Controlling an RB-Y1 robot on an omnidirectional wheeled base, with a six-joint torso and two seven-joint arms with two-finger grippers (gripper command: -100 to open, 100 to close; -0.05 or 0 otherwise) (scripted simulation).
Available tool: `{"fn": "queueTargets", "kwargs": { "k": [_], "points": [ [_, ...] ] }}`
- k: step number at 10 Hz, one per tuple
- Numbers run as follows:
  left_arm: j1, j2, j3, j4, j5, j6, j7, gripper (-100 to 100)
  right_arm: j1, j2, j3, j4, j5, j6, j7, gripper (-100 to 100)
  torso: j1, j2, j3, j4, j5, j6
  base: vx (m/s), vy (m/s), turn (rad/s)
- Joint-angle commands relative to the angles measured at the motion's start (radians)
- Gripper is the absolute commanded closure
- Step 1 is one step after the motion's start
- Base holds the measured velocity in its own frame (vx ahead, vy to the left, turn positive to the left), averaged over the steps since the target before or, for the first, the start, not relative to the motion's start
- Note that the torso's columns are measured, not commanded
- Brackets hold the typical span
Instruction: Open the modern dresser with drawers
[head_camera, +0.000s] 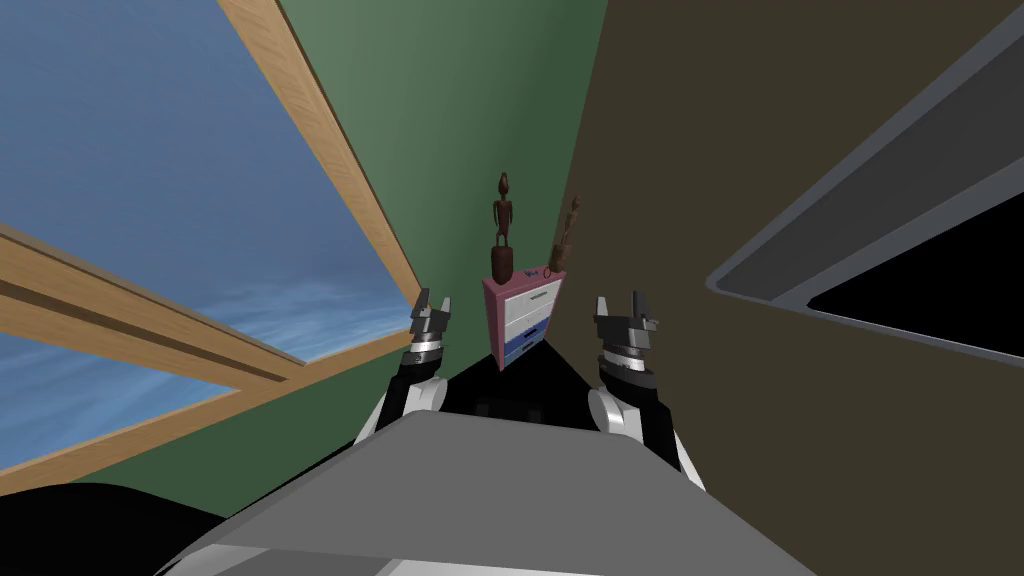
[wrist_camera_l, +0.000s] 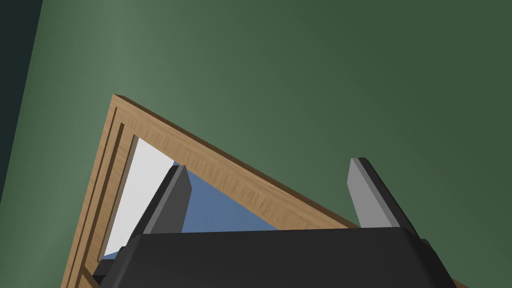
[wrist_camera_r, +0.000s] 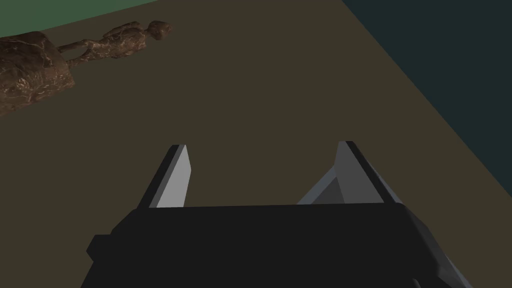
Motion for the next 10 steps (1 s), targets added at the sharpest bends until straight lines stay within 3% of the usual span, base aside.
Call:
{"fn": "queueTargets", "kwargs": {
  "k": [1, 9, 10],
  "points": [
    [0.0, 0.0, 0.0, 0.0, 0.0, 0.0, 0.0, 0, 0.0, 0.0, 0.0, 0.0, 0.0, 0.0, 0.0, 0, 0.0, 0.04, -0.082, 0.041, 0.0, 0.0, 0.0, 0.0, 0.0],
    [0.0, 0.0, 0.0, 0.0, 0.0, 0.0, 0.0, 0, 0.0, 0.0, 0.0, 0.0, 0.0, 0.0, 0.0, 0, 0.0, 0.618, -1.234, 0.617, 0.0, 0.0, 0.0, 0.0, 0.0],
    [0.0, 0.0, 0.0, 0.0, 0.0, 0.0, 0.0, 0, 0.009, -0.035, -0.018, 0.0, 0.035, 0.003, 0.029, -100, 0.0, 0.691, -1.382, 0.691, 0.0, 0.0, 0.023, 0.006, 0.12]
  ]
}}
